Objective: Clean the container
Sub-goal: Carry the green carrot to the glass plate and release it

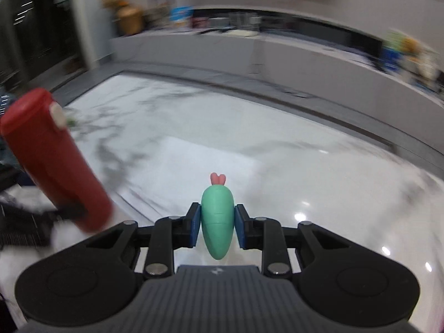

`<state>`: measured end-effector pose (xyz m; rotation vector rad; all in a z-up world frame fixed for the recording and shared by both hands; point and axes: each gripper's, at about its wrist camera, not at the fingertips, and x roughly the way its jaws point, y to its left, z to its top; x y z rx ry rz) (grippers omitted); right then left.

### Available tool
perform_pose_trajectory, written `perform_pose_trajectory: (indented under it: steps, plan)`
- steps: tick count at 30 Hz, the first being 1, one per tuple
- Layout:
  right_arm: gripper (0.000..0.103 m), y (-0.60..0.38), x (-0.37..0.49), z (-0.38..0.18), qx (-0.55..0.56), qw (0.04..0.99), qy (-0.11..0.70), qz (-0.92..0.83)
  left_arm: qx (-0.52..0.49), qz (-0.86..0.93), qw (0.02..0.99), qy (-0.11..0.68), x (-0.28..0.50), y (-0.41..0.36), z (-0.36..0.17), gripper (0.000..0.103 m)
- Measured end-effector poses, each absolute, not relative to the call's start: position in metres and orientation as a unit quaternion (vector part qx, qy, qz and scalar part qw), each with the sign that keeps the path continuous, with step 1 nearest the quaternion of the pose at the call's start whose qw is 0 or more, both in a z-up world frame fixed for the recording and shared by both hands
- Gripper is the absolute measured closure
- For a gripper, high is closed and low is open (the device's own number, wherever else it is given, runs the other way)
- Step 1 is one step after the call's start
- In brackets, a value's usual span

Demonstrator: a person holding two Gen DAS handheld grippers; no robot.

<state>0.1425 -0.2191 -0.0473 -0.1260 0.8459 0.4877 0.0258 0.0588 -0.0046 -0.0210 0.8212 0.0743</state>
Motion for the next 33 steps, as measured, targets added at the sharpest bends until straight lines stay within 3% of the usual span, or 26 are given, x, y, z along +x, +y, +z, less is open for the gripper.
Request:
perform_pose_trajectory:
  steps: [9, 33]
  plan:
    - [0.074, -0.369, 0.084, -0.05, 0.004, 0.899, 0.436, 0.034, -0.031, 0.028, 0.921, 0.386, 0.02, 0.061, 0.002, 0.021]
    - [0.072, -0.506, 0.033, -0.064, 0.025, 0.864, 0.488, -0.12, -0.022, 0.04, 0.921, 0.387, 0.022, 0.057, 0.001, 0.021]
